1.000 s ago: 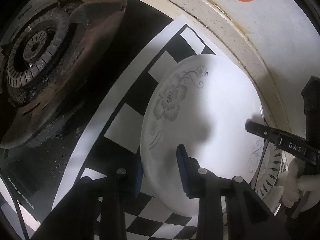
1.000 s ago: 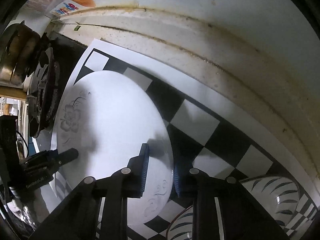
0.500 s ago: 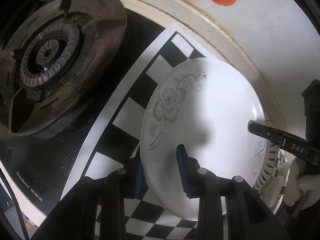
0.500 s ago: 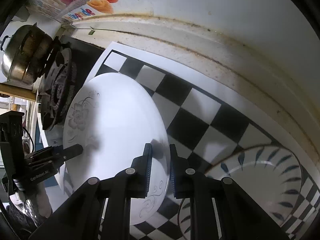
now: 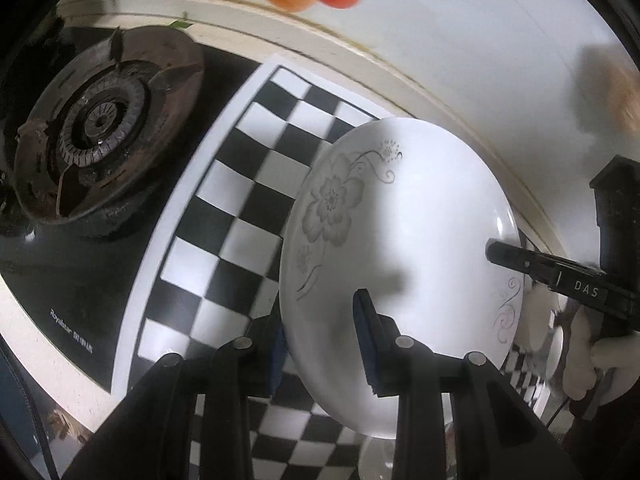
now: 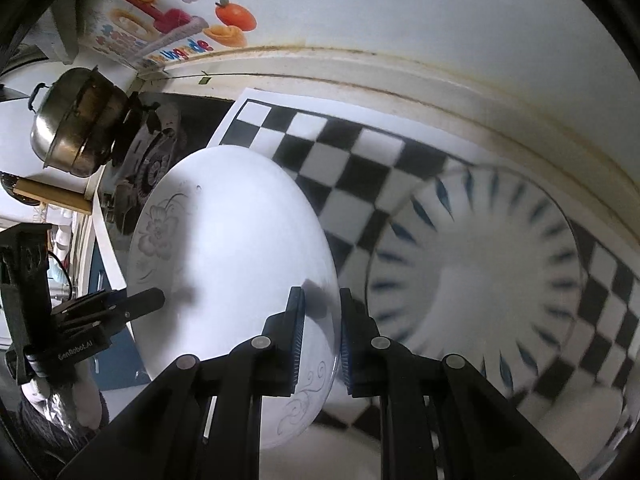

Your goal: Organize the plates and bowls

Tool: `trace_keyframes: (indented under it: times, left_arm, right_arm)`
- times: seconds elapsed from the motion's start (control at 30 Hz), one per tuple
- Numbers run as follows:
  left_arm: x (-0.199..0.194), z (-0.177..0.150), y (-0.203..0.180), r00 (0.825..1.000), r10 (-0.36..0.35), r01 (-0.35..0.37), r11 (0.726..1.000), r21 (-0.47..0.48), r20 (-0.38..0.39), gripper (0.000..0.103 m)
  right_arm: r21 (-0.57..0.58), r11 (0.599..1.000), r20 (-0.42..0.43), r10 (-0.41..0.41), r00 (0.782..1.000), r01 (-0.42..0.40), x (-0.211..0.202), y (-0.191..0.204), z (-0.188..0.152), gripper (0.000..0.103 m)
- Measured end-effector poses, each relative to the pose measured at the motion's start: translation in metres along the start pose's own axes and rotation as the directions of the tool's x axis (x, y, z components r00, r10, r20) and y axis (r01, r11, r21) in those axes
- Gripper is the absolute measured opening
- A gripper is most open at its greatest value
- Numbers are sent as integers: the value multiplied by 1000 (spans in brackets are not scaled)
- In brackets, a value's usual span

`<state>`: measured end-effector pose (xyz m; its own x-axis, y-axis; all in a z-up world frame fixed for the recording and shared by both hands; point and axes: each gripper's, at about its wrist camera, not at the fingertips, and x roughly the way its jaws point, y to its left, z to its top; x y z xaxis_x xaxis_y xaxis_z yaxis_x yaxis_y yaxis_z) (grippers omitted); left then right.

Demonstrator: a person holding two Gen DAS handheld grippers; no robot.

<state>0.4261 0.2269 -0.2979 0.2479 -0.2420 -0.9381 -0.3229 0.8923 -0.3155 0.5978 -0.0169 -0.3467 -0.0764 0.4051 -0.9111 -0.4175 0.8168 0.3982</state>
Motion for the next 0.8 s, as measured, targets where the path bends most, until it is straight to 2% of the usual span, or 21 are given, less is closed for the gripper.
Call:
trace_keyframes:
  times: [0.17, 0.2, 0.4, 0.6, 0.8]
  left_arm:
    - [-17, -28, -24, 1000, -21, 21, 997, 78, -2, 28]
    - [-14, -36, -43, 1000, -23, 23, 995, 93, -6, 28]
    - [-16, -62, -81, 999, -39, 45, 982, 182, -33, 28]
    - [0, -93, -101, 995, -42, 65, 963, 260, -93, 28]
    - [23, -119, -112, 989, -13, 60, 947, 316, -150, 28]
  right_arm:
    - [35, 999, 33, 6, 999, -7, -35, -16, -52, 18]
    - [43, 999, 38, 5, 999, -6, -39, -17, -62, 18]
    - [106, 994, 68, -1, 998, -6, -64, -31, -130, 18]
    - [198, 980, 85, -2, 996, -15, -68, -51, -200, 18]
    - [271, 962, 64, 12, 998, -29, -50, -65, -256, 18]
